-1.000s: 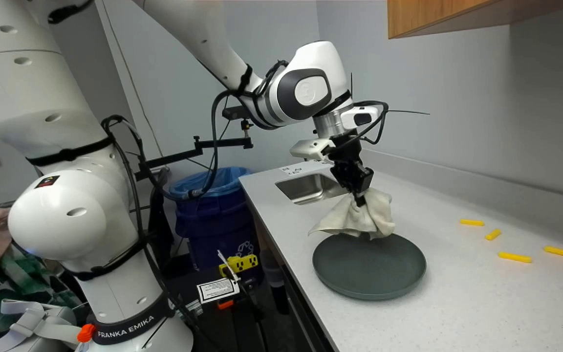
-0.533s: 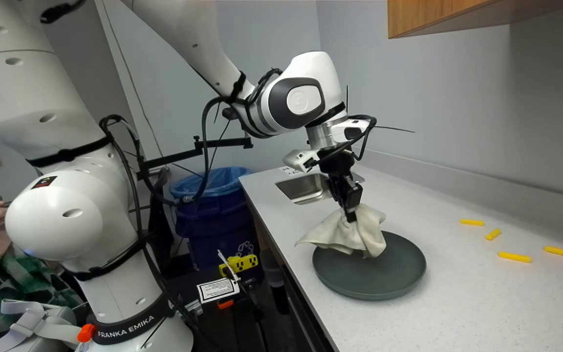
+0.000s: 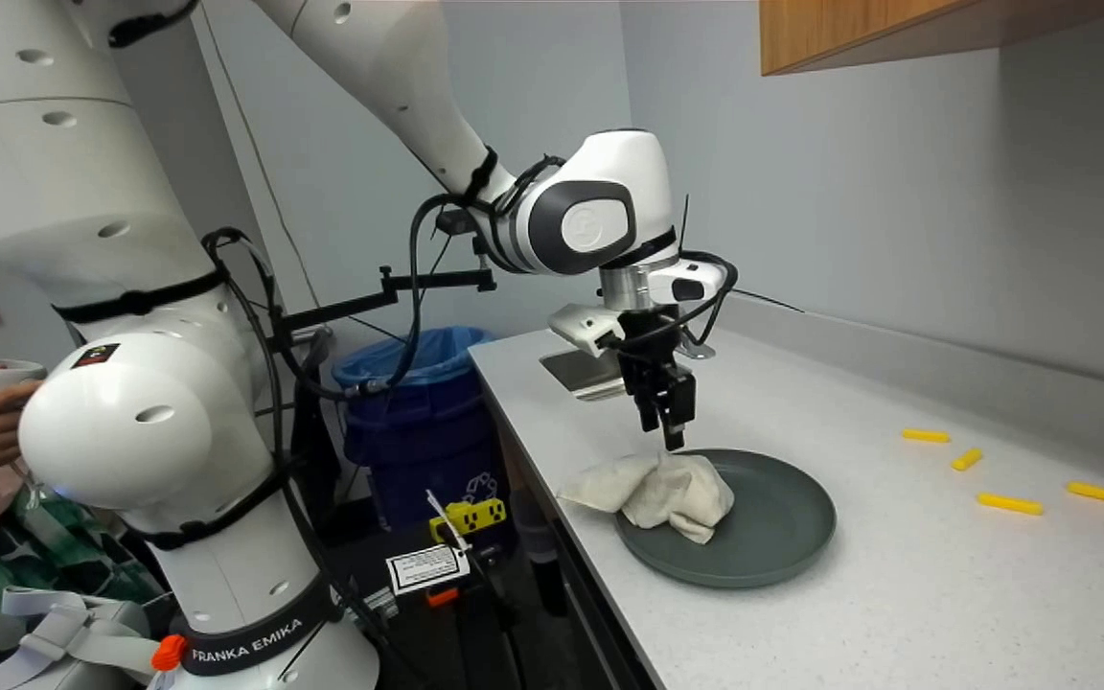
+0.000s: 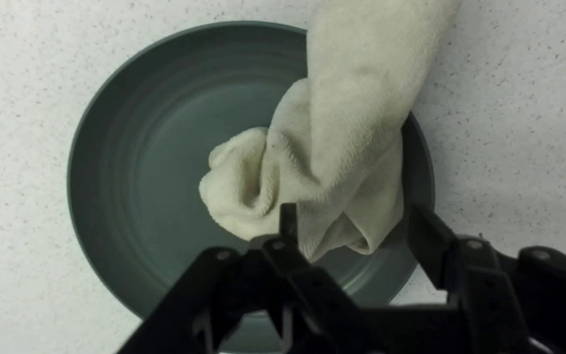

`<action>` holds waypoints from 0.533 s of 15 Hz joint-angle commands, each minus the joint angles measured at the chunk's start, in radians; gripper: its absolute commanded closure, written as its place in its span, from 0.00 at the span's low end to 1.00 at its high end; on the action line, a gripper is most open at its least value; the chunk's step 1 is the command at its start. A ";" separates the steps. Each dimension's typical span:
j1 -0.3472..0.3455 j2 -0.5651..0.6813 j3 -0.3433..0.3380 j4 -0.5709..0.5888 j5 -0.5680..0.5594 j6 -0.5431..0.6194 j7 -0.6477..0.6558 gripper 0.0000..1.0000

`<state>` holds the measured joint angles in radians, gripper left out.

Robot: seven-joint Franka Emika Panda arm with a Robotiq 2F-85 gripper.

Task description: Pick the cloth and wipe the plate

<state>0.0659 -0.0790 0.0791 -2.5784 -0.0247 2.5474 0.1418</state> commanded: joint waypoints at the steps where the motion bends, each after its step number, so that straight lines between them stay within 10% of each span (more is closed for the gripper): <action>1: 0.017 0.049 0.007 0.058 0.039 -0.032 -0.052 0.08; 8: 0.007 0.142 0.002 0.101 0.019 -0.041 -0.032 0.00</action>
<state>0.0749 0.0124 0.0892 -2.5125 -0.0174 2.5105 0.1290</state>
